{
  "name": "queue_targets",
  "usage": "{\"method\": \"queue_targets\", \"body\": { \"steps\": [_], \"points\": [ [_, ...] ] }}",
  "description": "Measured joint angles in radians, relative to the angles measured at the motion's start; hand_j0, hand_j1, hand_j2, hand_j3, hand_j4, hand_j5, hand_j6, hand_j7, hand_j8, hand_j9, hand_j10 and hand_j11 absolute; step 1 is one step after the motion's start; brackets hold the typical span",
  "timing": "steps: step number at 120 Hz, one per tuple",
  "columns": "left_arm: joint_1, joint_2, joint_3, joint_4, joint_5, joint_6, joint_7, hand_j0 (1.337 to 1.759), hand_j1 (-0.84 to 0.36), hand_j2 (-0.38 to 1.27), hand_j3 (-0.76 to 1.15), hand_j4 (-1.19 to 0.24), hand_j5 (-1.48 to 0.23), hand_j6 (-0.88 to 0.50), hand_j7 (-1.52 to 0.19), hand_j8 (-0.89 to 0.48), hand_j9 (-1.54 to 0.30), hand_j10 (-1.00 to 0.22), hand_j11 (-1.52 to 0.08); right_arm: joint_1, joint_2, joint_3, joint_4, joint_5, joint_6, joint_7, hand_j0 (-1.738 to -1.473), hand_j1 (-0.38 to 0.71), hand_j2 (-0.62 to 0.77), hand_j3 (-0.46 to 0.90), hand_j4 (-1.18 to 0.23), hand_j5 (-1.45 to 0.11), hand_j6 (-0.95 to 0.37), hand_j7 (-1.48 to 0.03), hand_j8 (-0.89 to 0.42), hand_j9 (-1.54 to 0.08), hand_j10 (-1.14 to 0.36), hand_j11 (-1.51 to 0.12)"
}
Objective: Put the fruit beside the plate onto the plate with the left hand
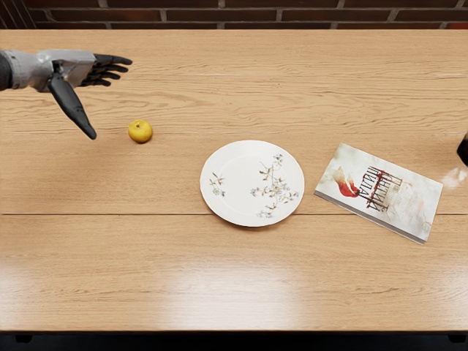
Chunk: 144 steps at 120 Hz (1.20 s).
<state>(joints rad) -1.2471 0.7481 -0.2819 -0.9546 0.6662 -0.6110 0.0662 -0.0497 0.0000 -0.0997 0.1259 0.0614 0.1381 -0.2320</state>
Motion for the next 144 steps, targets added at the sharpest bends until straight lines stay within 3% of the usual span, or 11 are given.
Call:
{"method": "queue_targets", "body": {
  "steps": [11, 18, 30, 40, 46, 54, 69, 82, 94, 118, 144],
  "points": [
    [-0.001, -0.002, 0.001, -0.005, 0.0, 0.0, 0.016, 1.658, 0.33, 0.0, 0.0, -0.02, -0.02, -0.02, -0.02, -0.02, -0.02, -0.02, -0.02, 0.001, 0.0, 0.0, 0.0, 0.001, 0.0, -0.001, -1.658, -0.35, 0.0, 0.0, 0.0, 0.0, 0.0, 0.0, 0.0, 0.0, 0.0, 0.0],
    [-0.003, -0.039, 0.0, -0.006, 0.001, 0.0, 0.062, 1.658, 0.33, 0.0, 0.0, -0.02, -0.02, -0.02, -0.02, -0.02, -0.02, -0.02, -0.02, 0.002, 0.0, 0.001, 0.0, 0.001, 0.0, -0.001, -1.658, -0.35, 0.0, 0.0, 0.0, 0.0, 0.0, 0.0, 0.0, 0.0, 0.0, 0.0],
    [-0.039, -0.112, -0.002, -0.004, 0.005, 0.0, 0.265, 1.658, 0.33, 0.0, 0.0, -0.02, -0.02, -0.02, -0.02, -0.02, -0.02, -0.02, -0.02, 0.007, 0.0, 0.0, 0.0, 0.001, 0.0, -0.001, -1.658, -0.35, 0.0, 0.0, 0.0, 0.0, 0.0, 0.0, 0.0, 0.0, 0.0, 0.0],
    [-0.081, -0.142, 0.0, 0.0, 0.025, 0.0, 0.399, 1.658, 0.33, 0.0, 0.0, -0.02, -0.02, -0.02, -0.02, -0.02, -0.02, -0.02, -0.02, 0.008, 0.0, 0.0, 0.0, 0.001, 0.0, -0.001, -1.658, -0.35, 0.0, 0.0, 0.0, 0.0, 0.0, 0.0, 0.0, 0.0, 0.0, 0.0],
    [-0.105, -0.176, 0.0, 0.003, 0.049, 0.0, 0.454, 1.658, 0.33, 0.0, 0.0, -0.02, -0.02, -0.02, -0.02, -0.02, -0.02, -0.02, -0.02, 0.009, 0.0, 0.0, 0.0, 0.001, 0.0, -0.001, -1.658, -0.35, 0.0, 0.0, 0.0, 0.0, 0.0, 0.0, 0.0, 0.0, 0.0, 0.0],
    [-0.111, -0.283, 0.014, 0.016, 0.129, 0.031, 0.497, 1.658, 0.33, 0.0, 0.0, -0.02, -0.02, -0.02, -0.02, -0.02, -0.02, -0.02, -0.02, 0.009, 0.0, 0.0, 0.0, 0.001, 0.0, -0.001, -1.658, -0.35, 0.0, 0.0, 0.0, 0.0, 0.0, 0.0, 0.0, 0.0, 0.0, 0.0],
    [-0.17, -0.441, 0.176, 0.08, 0.268, 0.216, 0.53, 1.658, 0.33, 0.0, 0.0, -0.02, -0.02, -0.02, -0.02, -0.02, -0.02, -0.02, -0.02, 0.01, 0.0, 0.0, 0.0, 0.001, 0.0, -0.001, -1.658, -0.35, 0.0, 0.0, 0.0, 0.0, 0.0, 0.0, 0.0, 0.0, 0.0, 0.0],
    [-0.158, -0.519, 0.292, 0.17, 0.31, 0.315, 0.54, 1.658, 0.33, 0.0, 0.0, -0.02, -0.02, -0.02, -0.02, -0.02, -0.02, -0.02, -0.02, 0.009, 0.0, 0.0, 0.0, 0.001, 0.0, -0.001, -1.658, -0.35, 0.0, 0.0, 0.0, 0.0, 0.0, 0.0, 0.0, 0.0, 0.0, 0.0],
    [-0.13, -0.544, 0.338, 0.21, 0.324, 0.349, 0.543, 1.658, 0.33, 0.0, 0.0, -0.02, -0.02, -0.02, -0.02, -0.02, -0.02, -0.02, -0.02, 0.008, 0.0, 0.0, 0.0, 0.001, 0.0, -0.001, -1.658, -0.35, 0.0, 0.0, 0.0, 0.0, 0.0, 0.0, 0.0, 0.0, 0.0, 0.0],
    [-0.123, -0.561, 0.421, 0.229, 0.334, 0.468, 0.544, 1.658, 0.31, 0.01, 0.0, -0.03, -0.04, -0.03, -0.04, -0.03, -0.04, -0.03, -0.04, 0.008, 0.0, 0.0, 0.0, 0.001, 0.0, -0.001, -1.658, -0.35, 0.0, 0.0, 0.0, 0.0, 0.0, 0.0, 0.0, 0.0, 0.0, 0.0],
    [-0.129, -0.585, 0.447, 0.191, 0.332, 0.495, 0.545, 1.658, 0.23, 0.02, 0.0, -0.1, -0.13, -0.11, -0.13, -0.11, -0.13, -0.1, -0.13, 0.007, 0.0, 0.0, -0.001, 0.003, 0.0, -0.001, -1.658, -0.35, 0.0, 0.0, 0.0, 0.0, 0.0, 0.0, 0.0, 0.0, 0.0, 0.0]
  ]
}}
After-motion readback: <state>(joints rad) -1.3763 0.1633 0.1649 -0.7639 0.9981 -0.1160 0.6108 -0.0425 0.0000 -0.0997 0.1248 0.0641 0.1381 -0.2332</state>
